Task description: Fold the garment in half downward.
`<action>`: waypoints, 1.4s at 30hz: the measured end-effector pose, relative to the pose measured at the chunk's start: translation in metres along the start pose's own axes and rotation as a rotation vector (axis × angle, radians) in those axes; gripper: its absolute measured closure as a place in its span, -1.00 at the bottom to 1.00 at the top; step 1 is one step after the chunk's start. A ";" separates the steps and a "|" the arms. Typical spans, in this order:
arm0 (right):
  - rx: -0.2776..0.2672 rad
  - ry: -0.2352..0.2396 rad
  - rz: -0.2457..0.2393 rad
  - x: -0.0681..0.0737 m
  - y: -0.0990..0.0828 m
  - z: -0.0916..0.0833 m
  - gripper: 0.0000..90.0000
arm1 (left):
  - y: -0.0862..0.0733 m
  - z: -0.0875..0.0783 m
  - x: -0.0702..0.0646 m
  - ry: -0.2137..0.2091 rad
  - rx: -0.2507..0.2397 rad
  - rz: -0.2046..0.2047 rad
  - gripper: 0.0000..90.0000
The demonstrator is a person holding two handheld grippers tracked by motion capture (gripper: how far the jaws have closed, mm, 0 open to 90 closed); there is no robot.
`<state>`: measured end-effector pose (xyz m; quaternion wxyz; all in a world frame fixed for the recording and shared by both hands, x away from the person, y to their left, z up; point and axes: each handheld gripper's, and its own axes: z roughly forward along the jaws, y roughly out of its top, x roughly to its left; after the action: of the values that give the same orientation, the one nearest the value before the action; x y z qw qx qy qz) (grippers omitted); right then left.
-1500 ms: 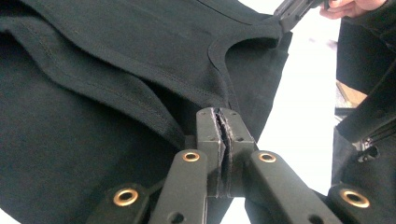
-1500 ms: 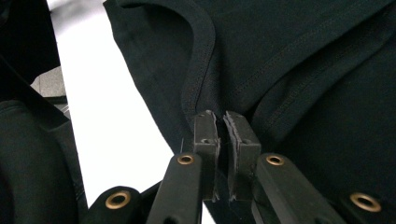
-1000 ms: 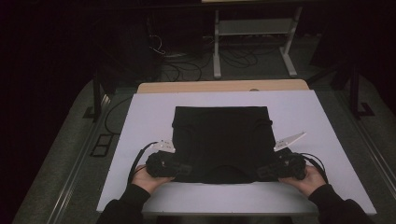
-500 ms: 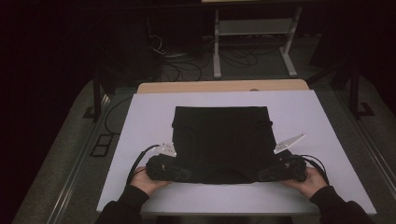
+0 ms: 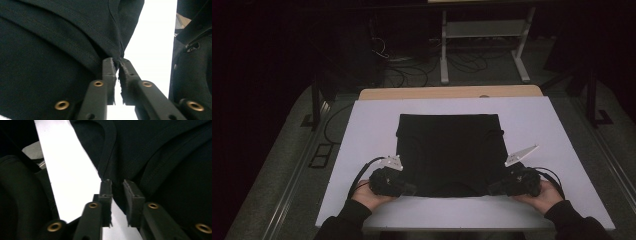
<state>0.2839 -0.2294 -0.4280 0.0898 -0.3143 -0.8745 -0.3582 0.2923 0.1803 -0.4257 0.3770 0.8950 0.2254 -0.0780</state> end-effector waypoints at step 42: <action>-0.174 -0.155 -0.103 0.015 0.055 -0.014 -1.00 | -0.011 -0.043 0.006 0.159 -0.189 -0.255 -1.00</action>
<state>0.3049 -0.2012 -0.3805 -0.0242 -0.3026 -0.8595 -0.4113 0.2911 0.2196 -0.4042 0.4277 0.8229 0.3726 -0.0325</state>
